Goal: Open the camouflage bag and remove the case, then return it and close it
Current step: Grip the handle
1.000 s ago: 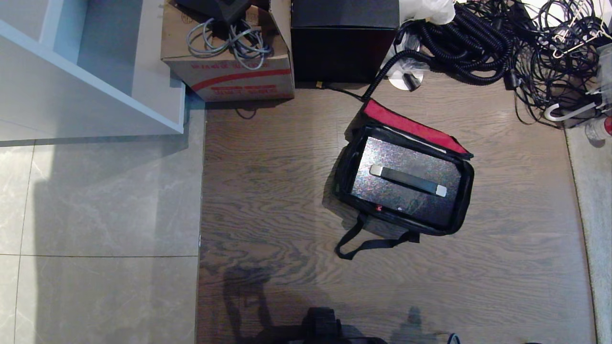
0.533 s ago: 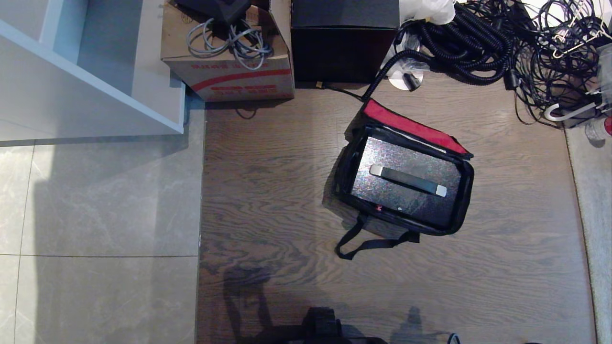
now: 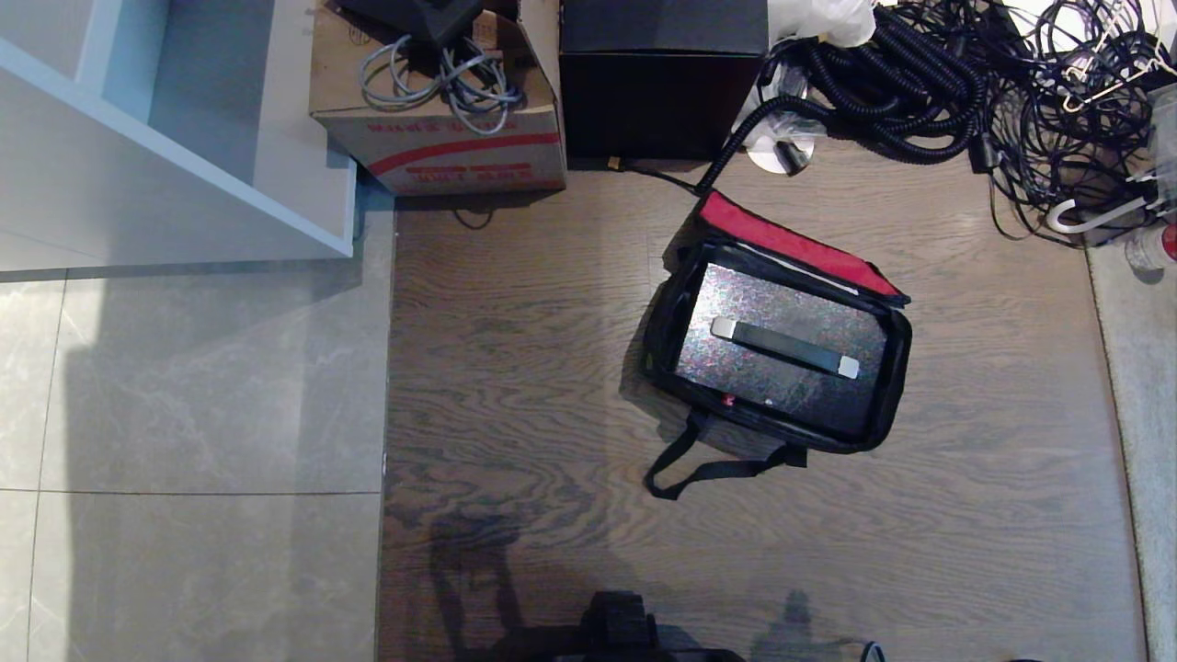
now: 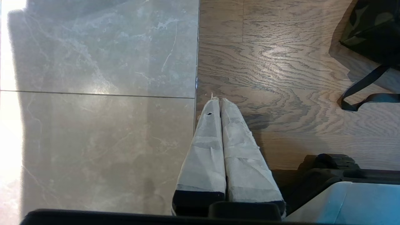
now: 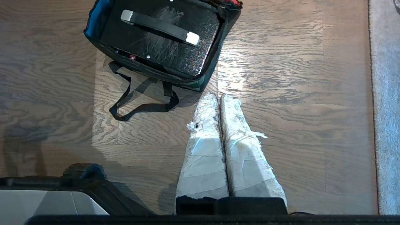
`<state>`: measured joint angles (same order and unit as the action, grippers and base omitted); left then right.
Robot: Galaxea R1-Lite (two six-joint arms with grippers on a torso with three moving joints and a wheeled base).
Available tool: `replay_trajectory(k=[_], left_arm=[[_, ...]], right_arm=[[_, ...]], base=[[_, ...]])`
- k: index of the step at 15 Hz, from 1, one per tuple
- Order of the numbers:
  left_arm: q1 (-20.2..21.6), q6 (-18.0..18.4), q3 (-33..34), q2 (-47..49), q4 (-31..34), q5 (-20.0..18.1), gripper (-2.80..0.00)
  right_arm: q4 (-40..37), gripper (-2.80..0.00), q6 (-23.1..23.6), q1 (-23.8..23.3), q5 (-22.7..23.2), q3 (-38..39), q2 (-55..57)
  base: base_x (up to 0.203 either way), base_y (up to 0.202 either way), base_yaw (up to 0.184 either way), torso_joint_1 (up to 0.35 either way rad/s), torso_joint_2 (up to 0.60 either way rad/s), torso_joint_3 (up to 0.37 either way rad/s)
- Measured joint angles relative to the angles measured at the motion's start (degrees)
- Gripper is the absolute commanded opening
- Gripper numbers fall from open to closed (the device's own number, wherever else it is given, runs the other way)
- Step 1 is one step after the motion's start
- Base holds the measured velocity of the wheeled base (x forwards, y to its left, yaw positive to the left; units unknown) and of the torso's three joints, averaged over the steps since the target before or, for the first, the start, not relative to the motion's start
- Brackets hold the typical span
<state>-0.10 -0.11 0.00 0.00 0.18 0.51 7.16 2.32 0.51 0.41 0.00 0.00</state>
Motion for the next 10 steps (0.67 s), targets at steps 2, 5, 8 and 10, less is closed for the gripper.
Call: replay_trajectory(k=[2,5,8,10], left_arm=[[0.0,-0.4,0.0,0.0,0.1,0.0,-2.8],[0.0,-0.4,0.0,0.0,0.1,0.0,-2.8],[0.0,-0.5,0.0,0.0,0.1,0.0,-2.8],[0.0,-0.6,0.0,0.0,0.1,0.0,-2.8]], right_arm=[[0.0,-2.8,0.0,0.0,0.0,0.0,0.0],[0.0,-2.8,0.0,0.0,0.0,0.0,0.0],[0.0,-2.8,0.0,0.0,0.0,0.0,0.0],[0.0,-2.8,0.0,0.0,0.0,0.0,0.0]], base=[[0.0,0.0,0.0,0.003,0.0,0.034],[0.0,0.0,0.0,0.002,0.0,0.152],[0.0,0.0,0.0,0.003,0.0,0.195],[0.0,0.0,0.0,0.005,0.0,0.205]])
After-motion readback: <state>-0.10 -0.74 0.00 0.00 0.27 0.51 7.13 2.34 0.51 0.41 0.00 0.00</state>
